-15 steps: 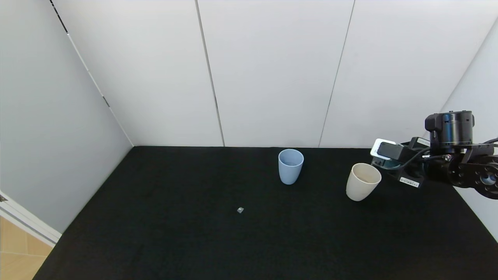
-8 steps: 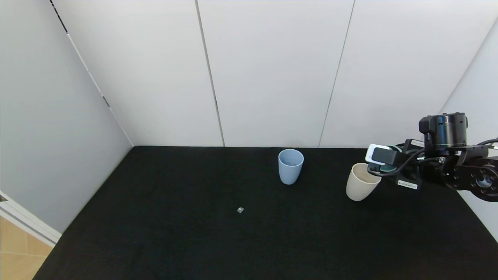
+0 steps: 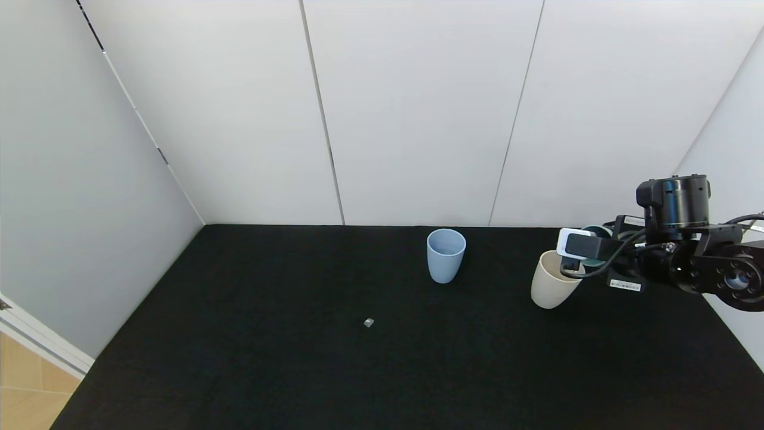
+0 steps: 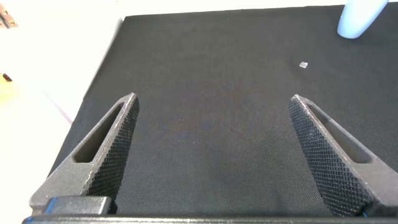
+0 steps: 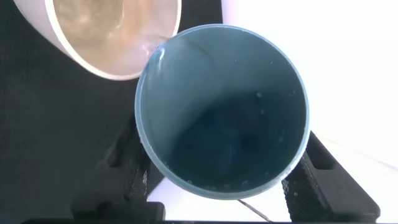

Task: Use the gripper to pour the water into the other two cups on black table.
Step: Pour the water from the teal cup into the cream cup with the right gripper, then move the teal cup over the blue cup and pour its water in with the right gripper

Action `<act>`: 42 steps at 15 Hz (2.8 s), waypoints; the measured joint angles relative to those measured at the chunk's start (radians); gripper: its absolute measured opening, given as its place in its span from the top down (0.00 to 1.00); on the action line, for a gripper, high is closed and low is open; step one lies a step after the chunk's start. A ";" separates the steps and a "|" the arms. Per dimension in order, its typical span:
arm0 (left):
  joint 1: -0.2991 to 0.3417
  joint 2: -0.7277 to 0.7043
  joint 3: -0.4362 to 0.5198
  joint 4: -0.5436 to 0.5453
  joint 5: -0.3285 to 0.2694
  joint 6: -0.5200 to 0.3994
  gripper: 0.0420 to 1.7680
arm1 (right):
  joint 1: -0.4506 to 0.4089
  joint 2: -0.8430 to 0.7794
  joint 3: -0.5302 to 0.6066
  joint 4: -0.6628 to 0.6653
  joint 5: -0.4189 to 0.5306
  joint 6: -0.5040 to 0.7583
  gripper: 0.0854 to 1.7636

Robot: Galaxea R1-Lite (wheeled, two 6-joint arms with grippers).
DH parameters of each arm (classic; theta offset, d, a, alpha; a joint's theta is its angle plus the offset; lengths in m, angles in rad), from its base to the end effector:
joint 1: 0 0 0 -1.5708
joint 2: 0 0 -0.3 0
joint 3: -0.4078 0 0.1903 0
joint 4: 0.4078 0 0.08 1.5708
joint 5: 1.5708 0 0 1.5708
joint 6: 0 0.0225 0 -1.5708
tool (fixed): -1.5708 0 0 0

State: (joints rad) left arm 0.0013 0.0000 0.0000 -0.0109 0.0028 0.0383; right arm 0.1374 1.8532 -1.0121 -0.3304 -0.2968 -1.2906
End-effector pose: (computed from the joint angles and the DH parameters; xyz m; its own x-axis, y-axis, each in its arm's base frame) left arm -0.0228 0.0000 0.0766 0.9999 0.0041 0.0109 -0.0045 0.9993 0.0383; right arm 0.3425 0.0407 0.1586 0.8665 -0.1754 -0.4674 -0.4316 0.2073 -0.8779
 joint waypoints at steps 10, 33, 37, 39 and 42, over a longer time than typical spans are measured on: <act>0.000 0.000 0.000 0.000 0.000 0.000 0.03 | 0.007 0.012 -0.034 -0.002 -0.066 -0.105 0.34; 0.000 0.000 0.000 0.000 0.000 0.000 0.03 | -0.043 -0.014 0.000 0.001 0.113 0.217 0.34; 0.000 0.000 0.000 0.000 0.000 0.000 0.03 | -0.046 -0.069 -0.004 0.100 0.163 0.329 0.34; 0.000 0.000 0.000 0.000 0.000 0.000 0.03 | -0.023 -0.104 -0.025 0.163 0.181 0.380 0.34; 0.000 0.000 0.000 0.000 0.000 0.000 0.03 | 0.036 -0.134 -0.068 0.231 0.183 0.468 0.34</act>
State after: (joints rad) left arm 0.0013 0.0000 0.0000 -0.0109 0.0023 0.0383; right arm 0.1730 1.7194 -1.0800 -0.0996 -0.1140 -0.8226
